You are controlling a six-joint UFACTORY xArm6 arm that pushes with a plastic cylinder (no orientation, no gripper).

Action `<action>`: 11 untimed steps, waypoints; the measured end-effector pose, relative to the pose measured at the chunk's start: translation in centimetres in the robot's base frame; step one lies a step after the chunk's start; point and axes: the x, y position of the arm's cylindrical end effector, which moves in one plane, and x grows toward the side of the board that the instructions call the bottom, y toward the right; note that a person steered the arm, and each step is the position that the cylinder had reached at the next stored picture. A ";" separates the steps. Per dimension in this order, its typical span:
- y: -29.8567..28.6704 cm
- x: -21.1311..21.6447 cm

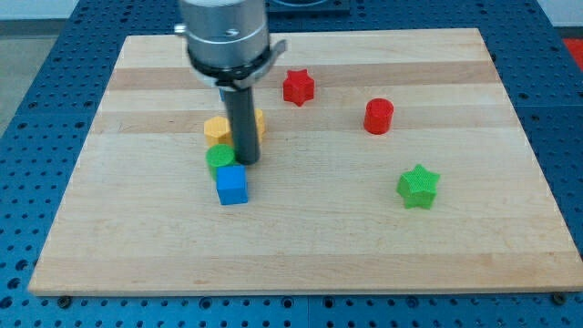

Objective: Push the hexagon to the top left of the board

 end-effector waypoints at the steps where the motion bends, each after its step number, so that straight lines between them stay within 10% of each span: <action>1: -2.3 0.3; 11: -4.1 -11.4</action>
